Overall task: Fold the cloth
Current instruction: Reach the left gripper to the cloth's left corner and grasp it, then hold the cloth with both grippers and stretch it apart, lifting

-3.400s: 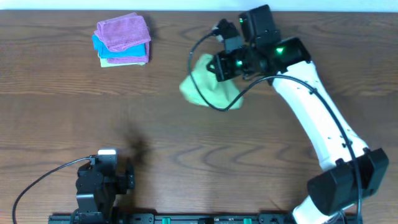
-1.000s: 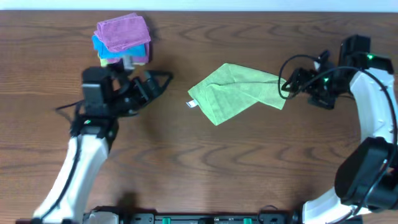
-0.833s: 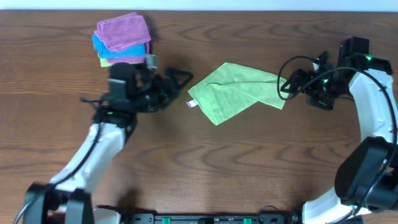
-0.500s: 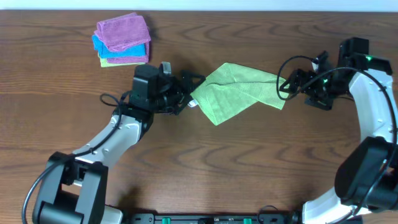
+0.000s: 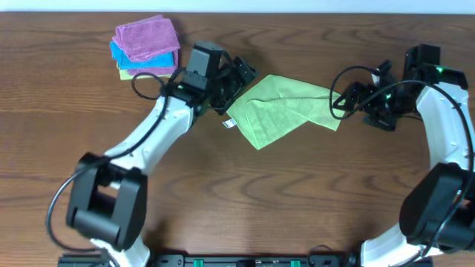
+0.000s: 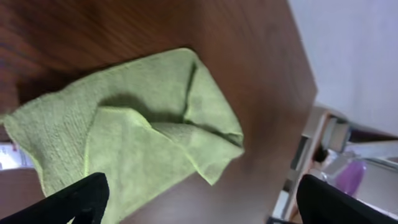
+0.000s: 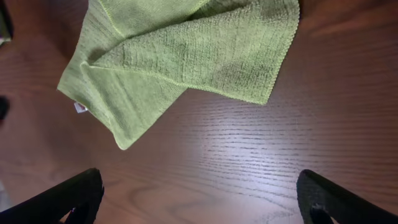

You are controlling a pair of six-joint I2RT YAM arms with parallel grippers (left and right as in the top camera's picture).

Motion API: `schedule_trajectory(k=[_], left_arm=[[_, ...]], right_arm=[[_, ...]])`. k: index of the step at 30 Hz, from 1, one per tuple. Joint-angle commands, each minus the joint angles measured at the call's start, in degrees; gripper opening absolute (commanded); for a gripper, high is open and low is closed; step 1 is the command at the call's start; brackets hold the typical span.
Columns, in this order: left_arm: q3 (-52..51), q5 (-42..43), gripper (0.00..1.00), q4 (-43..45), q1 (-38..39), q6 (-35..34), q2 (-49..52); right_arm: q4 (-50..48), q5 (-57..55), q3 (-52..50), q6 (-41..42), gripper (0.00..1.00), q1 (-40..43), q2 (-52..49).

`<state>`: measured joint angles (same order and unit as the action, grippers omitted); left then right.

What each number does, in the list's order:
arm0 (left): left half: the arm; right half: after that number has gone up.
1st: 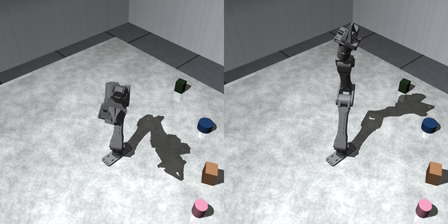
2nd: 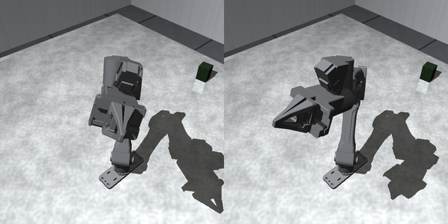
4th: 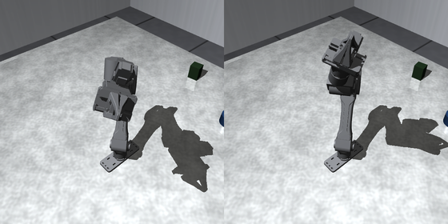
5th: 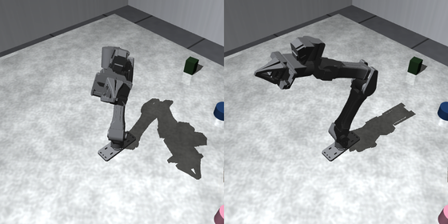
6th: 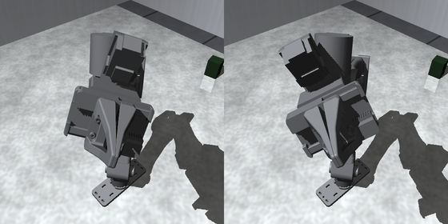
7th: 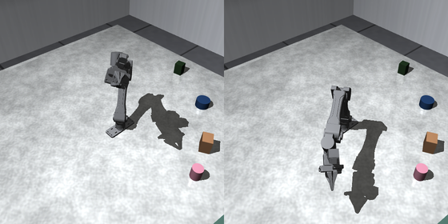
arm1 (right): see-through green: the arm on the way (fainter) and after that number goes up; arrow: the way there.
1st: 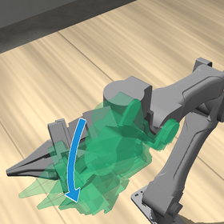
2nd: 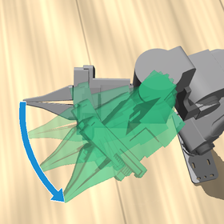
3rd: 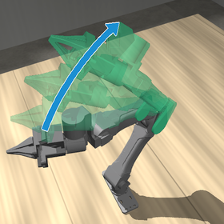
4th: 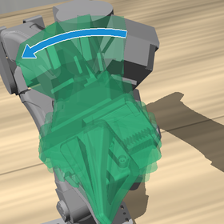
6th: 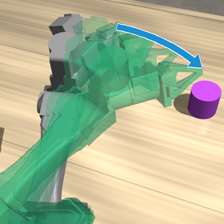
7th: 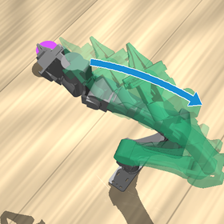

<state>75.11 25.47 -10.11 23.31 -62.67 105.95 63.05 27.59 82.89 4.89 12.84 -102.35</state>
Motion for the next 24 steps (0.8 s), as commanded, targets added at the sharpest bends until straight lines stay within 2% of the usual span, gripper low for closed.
schedule_trajectory(k=[1,6,20,22,23,24], left_arm=[[0.48,-0.15,0.97,-0.46,0.74,0.81,5.44],[0.48,3.08,0.96,2.21,2.08,-0.22,10.69],[0.48,1.33,0.96,4.79,4.94,-0.37,15.15],[0.48,1.29,0.96,4.79,4.96,-0.35,15.39],[0.48,1.07,1.00,4.74,4.96,-0.33,15.45],[0.48,0.83,0.88,4.76,4.96,-0.28,15.47]], right_arm=[[-0.04,1.40,-0.22,-1.31,0.99,-0.17,1.16],[-0.02,1.40,-0.22,-1.31,0.99,-0.17,1.16],[0.68,1.40,-0.22,-1.31,0.99,-0.17,1.16],[0.79,1.40,-0.22,-1.33,0.99,-0.17,1.16],[0.87,1.40,-0.22,-1.31,0.99,-0.17,1.16],[1.03,1.40,-0.22,-1.33,0.99,-0.17,1.16]])
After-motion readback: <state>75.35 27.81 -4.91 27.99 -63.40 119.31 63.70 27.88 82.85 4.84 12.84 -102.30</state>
